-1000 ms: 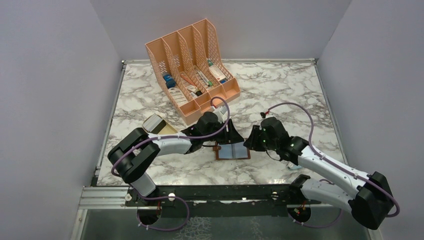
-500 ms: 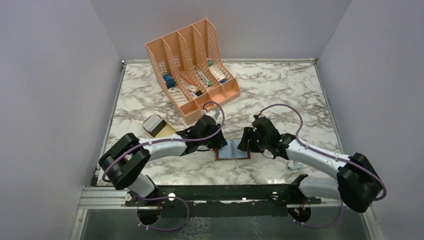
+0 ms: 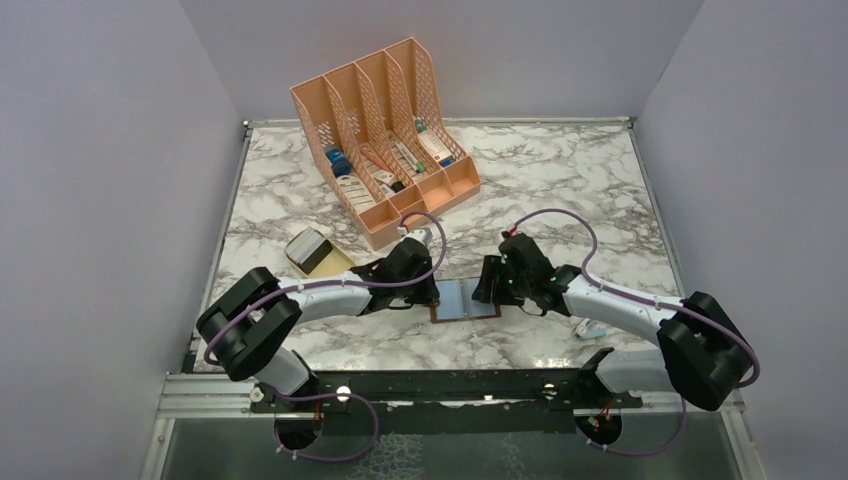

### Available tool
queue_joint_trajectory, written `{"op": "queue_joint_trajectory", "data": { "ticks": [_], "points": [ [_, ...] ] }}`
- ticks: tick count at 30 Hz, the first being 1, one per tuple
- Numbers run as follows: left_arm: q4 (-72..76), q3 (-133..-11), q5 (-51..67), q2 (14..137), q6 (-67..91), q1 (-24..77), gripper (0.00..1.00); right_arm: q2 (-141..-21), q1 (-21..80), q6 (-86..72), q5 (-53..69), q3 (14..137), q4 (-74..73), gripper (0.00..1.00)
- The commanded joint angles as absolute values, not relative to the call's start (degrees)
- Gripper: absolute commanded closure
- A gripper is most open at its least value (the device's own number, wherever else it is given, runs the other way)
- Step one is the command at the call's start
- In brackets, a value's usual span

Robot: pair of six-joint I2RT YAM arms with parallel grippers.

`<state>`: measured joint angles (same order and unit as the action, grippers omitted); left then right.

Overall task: Put the credit cards into the card holder
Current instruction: Turn over the card slot in the card holder.

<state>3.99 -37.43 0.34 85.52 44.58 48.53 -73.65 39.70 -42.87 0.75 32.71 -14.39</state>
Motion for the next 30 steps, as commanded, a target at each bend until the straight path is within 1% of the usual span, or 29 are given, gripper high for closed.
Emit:
{"op": "queue_joint_trajectory", "data": {
  "ticks": [1, 12, 24, 30],
  "points": [
    [3.0, -37.4, -1.1, 87.5, 42.9, 48.5, 0.83, -74.6, 40.0, -42.0, 1.1, 33.6, -11.7, 0.46],
    [3.8, -36.9, -0.5, 87.9, 43.1, 48.5, 0.83, -76.7, 40.0, -41.8, 5.1, 33.9, -8.3, 0.47],
    [4.0, -37.2, -0.3, 88.0, 43.1, 48.5, 0.83, -72.9, 39.9, -41.7, 12.3, 33.0, -4.2, 0.49],
    [4.0, -37.1, -0.3, 88.0, 43.2, 48.5, 0.83, -72.7, 39.9, -41.8, 11.2, 32.7, -4.7, 0.49]
  ]
}}
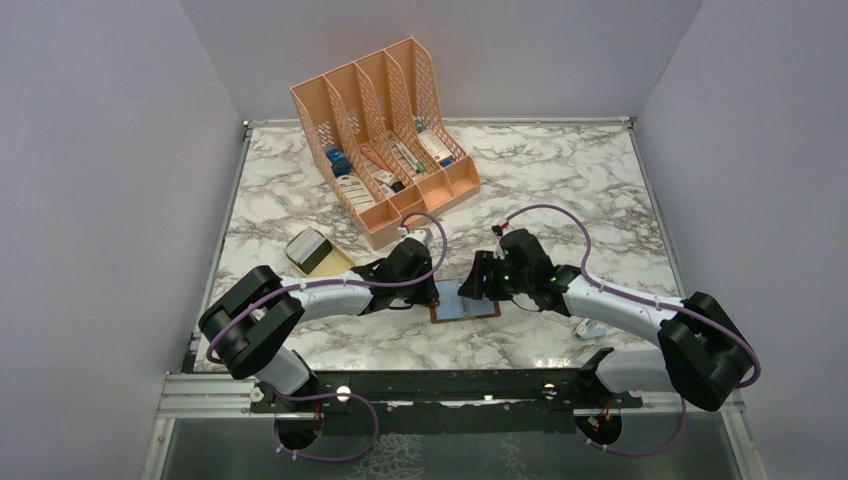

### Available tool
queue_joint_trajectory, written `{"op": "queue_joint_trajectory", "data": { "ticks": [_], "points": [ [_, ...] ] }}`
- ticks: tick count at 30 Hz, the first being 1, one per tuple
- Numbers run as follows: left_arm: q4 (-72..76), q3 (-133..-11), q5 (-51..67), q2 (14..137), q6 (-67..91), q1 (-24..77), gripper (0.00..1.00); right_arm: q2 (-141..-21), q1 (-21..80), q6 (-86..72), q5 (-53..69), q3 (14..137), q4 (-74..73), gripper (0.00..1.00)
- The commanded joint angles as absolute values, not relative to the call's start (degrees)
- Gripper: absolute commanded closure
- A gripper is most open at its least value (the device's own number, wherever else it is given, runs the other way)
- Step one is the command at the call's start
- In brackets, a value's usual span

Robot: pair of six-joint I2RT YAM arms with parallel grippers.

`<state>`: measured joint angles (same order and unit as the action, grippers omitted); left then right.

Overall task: Put the credit cards into the card holder
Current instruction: Turn over the card slot in the card holder.

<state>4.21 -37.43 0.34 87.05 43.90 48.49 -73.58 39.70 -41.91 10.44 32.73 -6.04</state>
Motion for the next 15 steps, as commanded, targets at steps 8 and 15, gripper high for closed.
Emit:
{"op": "queue_joint_trajectory", "data": {
  "ticks": [8, 15],
  "points": [
    [3.9, -36.8, -0.5, 87.8, 43.2, 48.5, 0.83, -72.0, 40.0, -41.0, -0.6, 34.7, -13.0, 0.41],
    [4.1, -37.0, -0.2, 88.1, 43.3, 48.5, 0.83, -73.4, 40.0, -41.2, -0.9, 34.2, -12.2, 0.39]
  ]
}}
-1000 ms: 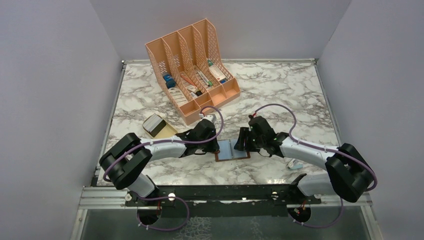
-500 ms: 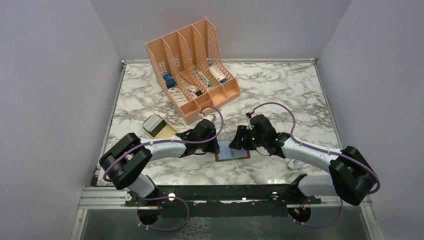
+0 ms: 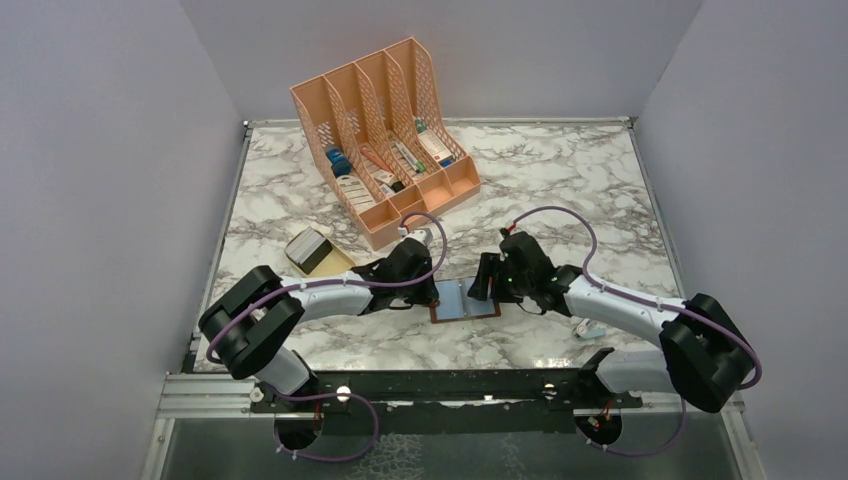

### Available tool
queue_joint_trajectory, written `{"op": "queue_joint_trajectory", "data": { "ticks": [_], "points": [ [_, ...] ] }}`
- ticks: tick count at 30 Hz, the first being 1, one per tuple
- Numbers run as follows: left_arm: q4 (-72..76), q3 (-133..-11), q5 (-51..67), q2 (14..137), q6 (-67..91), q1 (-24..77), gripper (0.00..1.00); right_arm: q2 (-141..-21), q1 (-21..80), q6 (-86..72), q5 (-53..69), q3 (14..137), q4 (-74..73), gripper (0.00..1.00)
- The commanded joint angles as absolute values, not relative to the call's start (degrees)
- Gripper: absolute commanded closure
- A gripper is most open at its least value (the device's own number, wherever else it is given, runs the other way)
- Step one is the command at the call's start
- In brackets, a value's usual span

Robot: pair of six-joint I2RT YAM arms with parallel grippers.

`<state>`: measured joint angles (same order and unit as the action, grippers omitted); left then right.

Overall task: Put the credit cards into the card holder
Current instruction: Turn over the card slot in the card holder.

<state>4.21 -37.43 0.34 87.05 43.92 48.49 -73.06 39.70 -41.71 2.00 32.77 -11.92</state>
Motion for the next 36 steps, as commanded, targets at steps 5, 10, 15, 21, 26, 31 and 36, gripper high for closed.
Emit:
{"op": "queue_joint_trajectory", "data": {
  "ticks": [5, 10, 15, 21, 26, 31, 36],
  "points": [
    [4.2, -37.0, -0.2, 88.2, 43.3, 48.5, 0.83, -75.4, 40.0, -41.0, 0.5, 34.1, -10.9, 0.39],
    [4.4, -37.0, -0.1, 88.2, 43.4, 48.5, 0.83, -76.2, 40.0, -40.7, 2.5, 33.8, -9.3, 0.40],
    [4.5, -37.1, 0.1, 88.5, 43.4, 48.5, 0.83, -75.1, 40.0, -40.2, 4.3, 33.5, -7.8, 0.45],
    [4.7, -37.1, 0.2, 88.8, 43.4, 48.5, 0.83, -73.5, 40.0, -39.8, 5.3, 33.5, -7.5, 0.52],
    [4.7, -37.1, 0.3, 88.6, 43.5, 48.5, 0.83, -74.1, 40.0, -39.7, 7.3, 33.8, -7.0, 0.54],
    [4.6, -36.9, 0.4, 87.5, 43.7, 48.5, 0.83, -74.0, 39.9, -39.0, 15.7, 33.0, -1.5, 0.53],
    [-0.2, -38.7, -1.8, 83.6, 44.1, 48.4, 0.80, -77.6, 40.0, -41.0, 27.2, 30.6, 9.3, 0.45]
  ]
}}
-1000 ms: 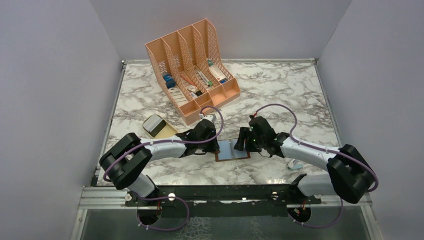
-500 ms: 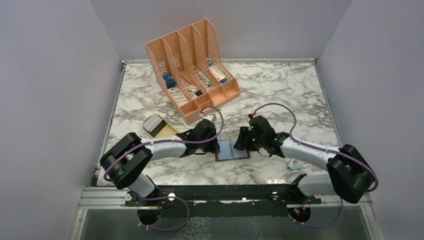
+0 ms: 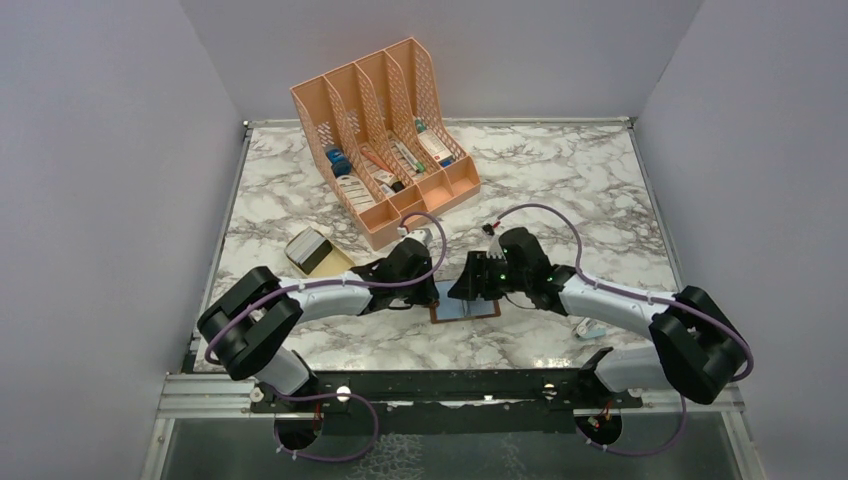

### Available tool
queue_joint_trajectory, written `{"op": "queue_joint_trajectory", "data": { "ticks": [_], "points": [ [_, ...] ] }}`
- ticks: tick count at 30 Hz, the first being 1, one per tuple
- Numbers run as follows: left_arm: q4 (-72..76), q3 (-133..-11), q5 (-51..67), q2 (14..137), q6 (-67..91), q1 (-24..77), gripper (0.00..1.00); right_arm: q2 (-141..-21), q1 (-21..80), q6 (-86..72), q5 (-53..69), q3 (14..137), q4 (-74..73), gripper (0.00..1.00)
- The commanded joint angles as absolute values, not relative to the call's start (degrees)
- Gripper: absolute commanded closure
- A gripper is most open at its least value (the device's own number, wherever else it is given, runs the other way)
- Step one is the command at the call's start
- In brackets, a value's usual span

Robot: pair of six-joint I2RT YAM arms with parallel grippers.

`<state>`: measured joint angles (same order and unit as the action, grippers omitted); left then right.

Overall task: Put the credit cards into the card holder
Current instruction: Turn over the card slot in the card holder.

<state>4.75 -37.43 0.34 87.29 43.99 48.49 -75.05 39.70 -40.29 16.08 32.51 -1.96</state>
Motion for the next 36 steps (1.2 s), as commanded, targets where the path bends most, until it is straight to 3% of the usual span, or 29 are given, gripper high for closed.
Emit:
{"op": "queue_joint_trajectory", "data": {
  "ticks": [1, 9, 14, 19, 23, 36],
  "points": [
    [-1.9, -39.6, -2.8, 82.2, 43.8, 48.1, 0.77, -78.4, 40.0, -41.5, 28.1, 30.1, 10.8, 0.45],
    [-20.0, -47.2, -11.7, 71.2, 33.4, 40.7, 0.61, -82.0, 40.1, -39.3, 27.7, 32.0, 9.6, 0.45],
    [-25.8, -49.2, -20.6, 66.7, 16.2, 33.6, 0.56, -82.2, 40.0, -38.0, 26.7, 33.5, 5.9, 0.48],
    [-22.5, -46.1, -28.2, 63.9, -3.4, 29.0, 0.49, -80.9, 40.0, -35.5, 25.5, 36.0, 0.3, 0.48],
    [-18.5, -42.7, -26.0, 64.9, -13.3, 24.5, 0.48, -79.5, 40.0, -34.2, 24.7, 37.3, -2.7, 0.48],
    [-13.9, -42.9, -22.6, 75.2, -18.9, 18.5, 0.42, -71.1, 39.9, -34.9, 19.5, 36.5, -6.6, 0.48]
  ]
}}
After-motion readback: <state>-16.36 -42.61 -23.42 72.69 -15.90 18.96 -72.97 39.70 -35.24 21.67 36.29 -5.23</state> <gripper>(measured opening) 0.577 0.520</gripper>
